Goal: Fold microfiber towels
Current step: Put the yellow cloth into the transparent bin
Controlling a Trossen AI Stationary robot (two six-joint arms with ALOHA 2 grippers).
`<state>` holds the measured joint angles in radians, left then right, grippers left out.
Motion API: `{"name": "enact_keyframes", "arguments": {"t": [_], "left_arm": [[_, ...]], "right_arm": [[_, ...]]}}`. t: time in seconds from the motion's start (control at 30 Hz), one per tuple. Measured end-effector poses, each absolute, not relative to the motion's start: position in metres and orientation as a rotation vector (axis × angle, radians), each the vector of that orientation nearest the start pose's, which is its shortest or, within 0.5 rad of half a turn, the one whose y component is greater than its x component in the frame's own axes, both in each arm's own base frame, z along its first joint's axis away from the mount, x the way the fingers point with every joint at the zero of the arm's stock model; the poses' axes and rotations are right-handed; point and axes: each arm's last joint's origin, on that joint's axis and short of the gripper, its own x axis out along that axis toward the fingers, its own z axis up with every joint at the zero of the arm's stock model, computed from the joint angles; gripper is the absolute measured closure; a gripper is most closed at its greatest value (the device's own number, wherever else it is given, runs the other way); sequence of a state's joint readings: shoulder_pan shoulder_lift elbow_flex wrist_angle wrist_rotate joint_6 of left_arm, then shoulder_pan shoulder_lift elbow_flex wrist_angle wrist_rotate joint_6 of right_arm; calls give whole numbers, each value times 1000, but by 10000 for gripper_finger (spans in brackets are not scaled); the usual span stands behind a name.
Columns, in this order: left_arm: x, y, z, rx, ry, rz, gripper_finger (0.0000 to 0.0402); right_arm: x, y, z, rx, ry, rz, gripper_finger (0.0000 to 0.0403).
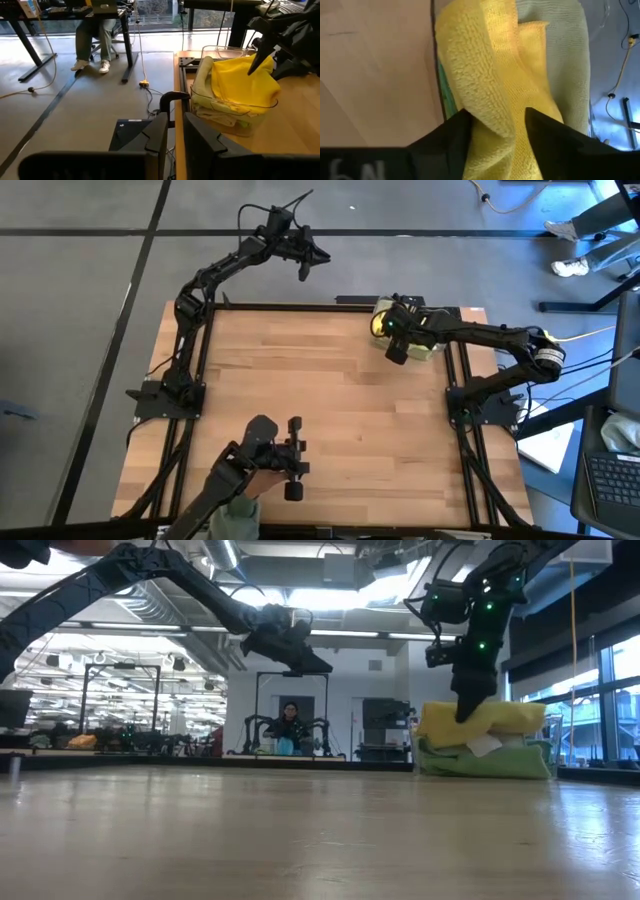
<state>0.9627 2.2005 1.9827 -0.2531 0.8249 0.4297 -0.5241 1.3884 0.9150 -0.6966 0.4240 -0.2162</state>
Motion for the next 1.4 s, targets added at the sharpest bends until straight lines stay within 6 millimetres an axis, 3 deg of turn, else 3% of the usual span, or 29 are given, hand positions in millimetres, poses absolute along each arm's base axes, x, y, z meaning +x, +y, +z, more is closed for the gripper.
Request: {"name": "enact_keyframes", "arguments": {"t": [0.3, 0.47, 0.57, 0.7, 0.83, 0.93, 1.07, 1.27, 1.4], "left_arm": [[306, 403, 283, 58, 316, 68, 347], [306, 403, 283, 57, 316, 68, 347], [306, 403, 282, 59, 318, 67, 347], [306, 402, 282, 69, 322, 64, 347], [306, 402, 282, 66, 325, 63, 347], [306, 402, 281, 62, 332, 60, 347], [306, 402, 280, 60, 335, 60, 347], [306, 402, 280, 60, 335, 60, 347], [305, 402, 280, 57, 338, 59, 347]], "right_arm": [[211, -149, 219, -70, 1249, -669, 334], [207, -155, 221, -160, 1299, -743, 392], [207, -161, 230, -212, 1303, -807, 385], [207, -170, 232, -111, 1218, -783, 383], [203, -178, 202, 62, 1222, -708, 393], [206, -180, 177, 85, 1290, -690, 391], [214, -186, 164, 78, 1304, -688, 370], [219, -190, 171, 49, 1312, -690, 337], [219, -194, 198, -29, 1299, -759, 325]]}}
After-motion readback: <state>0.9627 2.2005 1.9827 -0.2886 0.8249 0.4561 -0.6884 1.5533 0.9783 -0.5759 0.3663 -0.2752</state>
